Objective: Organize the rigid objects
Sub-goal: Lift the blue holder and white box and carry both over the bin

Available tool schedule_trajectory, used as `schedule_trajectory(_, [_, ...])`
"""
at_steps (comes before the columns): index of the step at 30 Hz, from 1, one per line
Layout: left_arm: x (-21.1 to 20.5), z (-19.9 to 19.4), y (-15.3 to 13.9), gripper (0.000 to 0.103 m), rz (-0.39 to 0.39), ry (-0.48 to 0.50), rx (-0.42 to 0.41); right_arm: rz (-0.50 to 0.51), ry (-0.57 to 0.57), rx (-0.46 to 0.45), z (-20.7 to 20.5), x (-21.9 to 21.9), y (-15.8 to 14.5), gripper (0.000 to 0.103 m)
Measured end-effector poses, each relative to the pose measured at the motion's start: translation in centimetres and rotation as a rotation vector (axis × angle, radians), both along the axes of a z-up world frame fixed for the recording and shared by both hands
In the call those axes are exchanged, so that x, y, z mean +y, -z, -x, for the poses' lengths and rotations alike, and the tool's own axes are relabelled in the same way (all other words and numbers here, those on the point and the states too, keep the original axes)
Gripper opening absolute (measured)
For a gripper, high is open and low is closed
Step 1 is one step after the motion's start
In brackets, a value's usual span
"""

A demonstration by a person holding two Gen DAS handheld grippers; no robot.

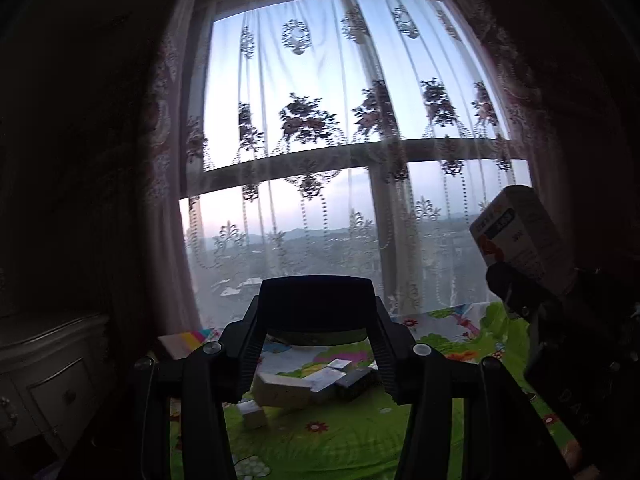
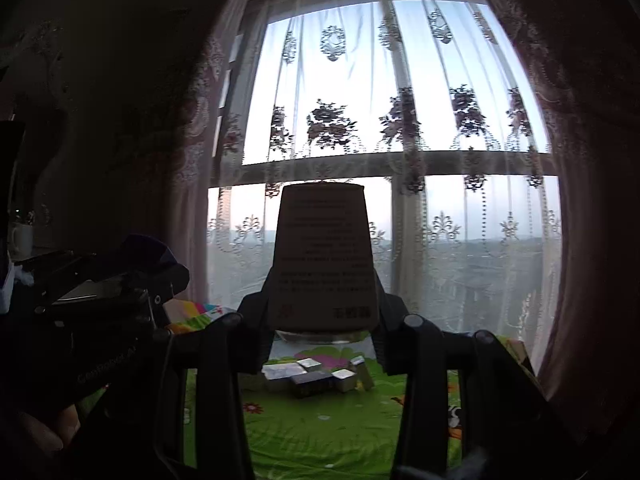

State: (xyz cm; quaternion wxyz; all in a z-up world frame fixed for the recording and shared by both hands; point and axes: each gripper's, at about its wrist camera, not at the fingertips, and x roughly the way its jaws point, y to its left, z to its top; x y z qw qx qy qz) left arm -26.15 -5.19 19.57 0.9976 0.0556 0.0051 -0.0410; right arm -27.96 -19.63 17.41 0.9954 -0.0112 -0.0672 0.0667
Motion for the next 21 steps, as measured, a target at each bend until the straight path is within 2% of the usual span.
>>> schedule_trajectory(10, [6.9,1.1,0.7,0.05,0.063,-0.123,0.057,0.056,-0.161,-0.007,0.5,4.7,-0.6,0.044])
schedule_trajectory(21, [12.6,3.7,2.5,0.05,0.088,-0.243,0.128,0.144,-0.439,0.045,0.2,11.4,-0.7,0.044])
